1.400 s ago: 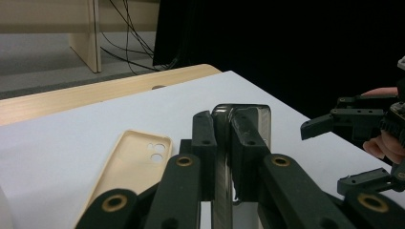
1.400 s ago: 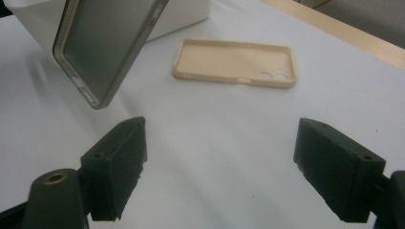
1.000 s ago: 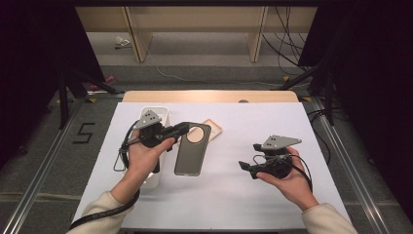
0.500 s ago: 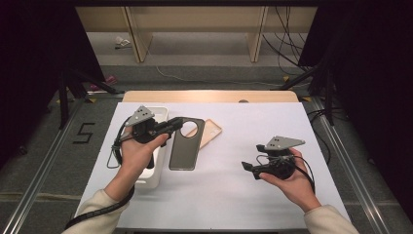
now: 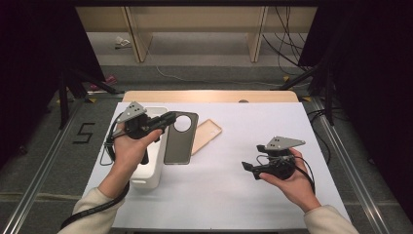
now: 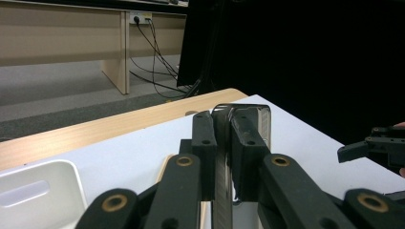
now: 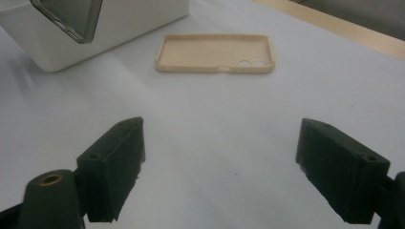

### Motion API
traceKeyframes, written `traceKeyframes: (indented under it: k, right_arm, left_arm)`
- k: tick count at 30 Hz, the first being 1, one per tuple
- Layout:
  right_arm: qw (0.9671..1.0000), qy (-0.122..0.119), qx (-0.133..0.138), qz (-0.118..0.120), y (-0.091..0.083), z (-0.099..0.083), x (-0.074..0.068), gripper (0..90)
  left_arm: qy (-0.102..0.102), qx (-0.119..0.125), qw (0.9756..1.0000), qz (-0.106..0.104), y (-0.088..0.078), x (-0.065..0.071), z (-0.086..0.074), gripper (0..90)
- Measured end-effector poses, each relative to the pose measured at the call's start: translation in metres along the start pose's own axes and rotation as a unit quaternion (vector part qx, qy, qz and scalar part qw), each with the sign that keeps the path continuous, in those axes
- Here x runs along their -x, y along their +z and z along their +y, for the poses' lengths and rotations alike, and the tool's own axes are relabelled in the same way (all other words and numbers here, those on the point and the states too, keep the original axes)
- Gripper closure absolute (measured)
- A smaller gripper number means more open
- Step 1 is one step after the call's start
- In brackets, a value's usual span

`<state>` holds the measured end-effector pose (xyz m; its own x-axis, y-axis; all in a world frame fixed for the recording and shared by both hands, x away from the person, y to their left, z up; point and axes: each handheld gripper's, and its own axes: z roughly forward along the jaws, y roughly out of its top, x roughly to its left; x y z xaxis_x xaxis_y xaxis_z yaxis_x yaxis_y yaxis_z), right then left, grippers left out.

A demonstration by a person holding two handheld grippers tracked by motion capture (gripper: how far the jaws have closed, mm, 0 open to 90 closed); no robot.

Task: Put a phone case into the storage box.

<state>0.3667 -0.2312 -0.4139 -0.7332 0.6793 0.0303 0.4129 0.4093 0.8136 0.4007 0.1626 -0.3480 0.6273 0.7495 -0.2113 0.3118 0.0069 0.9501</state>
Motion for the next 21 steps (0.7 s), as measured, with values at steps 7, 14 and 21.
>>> traceKeyframes:
  k: [7, 14, 21]
  right_arm:
    - [1.0, 0.002, 0.0, -0.001, 0.0, 0.0, 0.0, 17.9]
    - [1.0, 0.005, 0.002, -0.001, 0.0, 0.0, 0.001, 17.9]
    - [1.0, 0.007, 0.003, -0.002, 0.0, -0.001, 0.001, 17.9]
  left_arm:
    - [-0.009, 0.01, 0.9999, -0.005, -0.005, -0.006, 0.006, 81.6]
    - [-0.018, 0.02, 0.9996, -0.004, -0.011, -0.013, 0.011, 81.7]
    - [-0.024, 0.028, 0.9993, -0.007, -0.016, -0.017, 0.017, 81.7]
